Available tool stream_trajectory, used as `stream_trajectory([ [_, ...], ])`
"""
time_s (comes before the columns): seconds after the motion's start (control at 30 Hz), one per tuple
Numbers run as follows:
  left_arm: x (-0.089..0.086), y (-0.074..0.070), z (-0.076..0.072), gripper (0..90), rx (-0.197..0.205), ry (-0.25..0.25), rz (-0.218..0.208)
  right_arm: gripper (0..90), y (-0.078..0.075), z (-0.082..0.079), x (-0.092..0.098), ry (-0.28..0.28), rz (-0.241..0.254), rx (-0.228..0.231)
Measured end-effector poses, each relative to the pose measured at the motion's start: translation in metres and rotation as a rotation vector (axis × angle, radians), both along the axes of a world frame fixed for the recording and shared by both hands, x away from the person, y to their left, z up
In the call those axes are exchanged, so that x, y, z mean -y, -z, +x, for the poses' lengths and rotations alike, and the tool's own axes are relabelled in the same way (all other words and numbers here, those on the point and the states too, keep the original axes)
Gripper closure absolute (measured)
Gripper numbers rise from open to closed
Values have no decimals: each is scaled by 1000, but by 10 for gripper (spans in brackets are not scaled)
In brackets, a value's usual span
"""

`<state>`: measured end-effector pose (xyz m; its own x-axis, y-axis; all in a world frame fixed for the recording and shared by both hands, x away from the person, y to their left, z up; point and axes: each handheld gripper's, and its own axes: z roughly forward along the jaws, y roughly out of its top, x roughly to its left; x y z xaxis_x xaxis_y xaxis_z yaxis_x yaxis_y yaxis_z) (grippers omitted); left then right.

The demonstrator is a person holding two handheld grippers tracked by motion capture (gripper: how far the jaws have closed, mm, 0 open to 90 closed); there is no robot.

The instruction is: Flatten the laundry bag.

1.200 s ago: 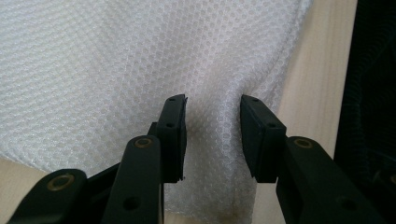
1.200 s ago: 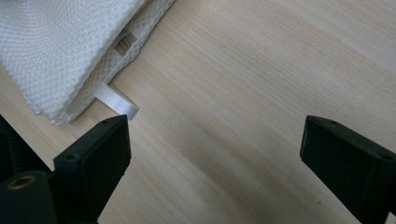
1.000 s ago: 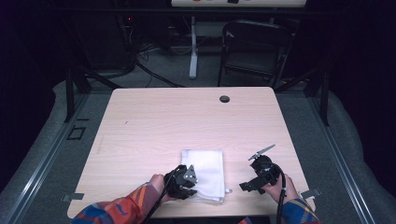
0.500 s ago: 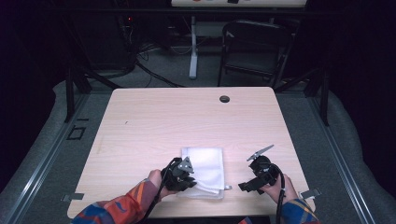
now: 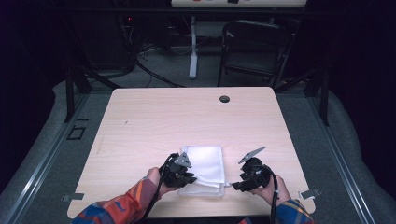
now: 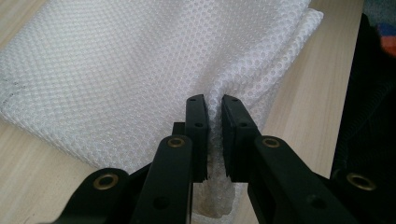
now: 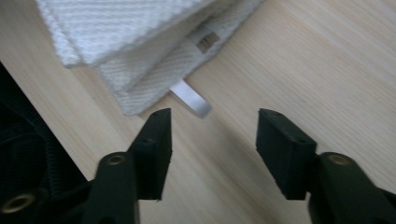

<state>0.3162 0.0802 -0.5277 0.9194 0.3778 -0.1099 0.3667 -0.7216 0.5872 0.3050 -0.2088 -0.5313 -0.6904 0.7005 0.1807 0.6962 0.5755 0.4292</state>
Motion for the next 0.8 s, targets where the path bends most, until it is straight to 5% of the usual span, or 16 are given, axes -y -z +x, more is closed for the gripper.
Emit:
stream_trajectory([
  [0.1, 0, -1, 0, 820, 3, -4, 1, 690, -1, -2, -12, -36, 2, 16],
  [0.27, 0, -2, 1, 820, 6, -13, -5, 855, -4, -5, -23, -56, 47, 82],
  [0.63, 0, -2, 1, 819, 2, -11, -6, 900, 4, -5, -49, -122, 44, 80],
  [0.8, -1, -1, 1, 813, -11, -19, -16, 900, 14, -4, -60, -153, 21, 113],
])
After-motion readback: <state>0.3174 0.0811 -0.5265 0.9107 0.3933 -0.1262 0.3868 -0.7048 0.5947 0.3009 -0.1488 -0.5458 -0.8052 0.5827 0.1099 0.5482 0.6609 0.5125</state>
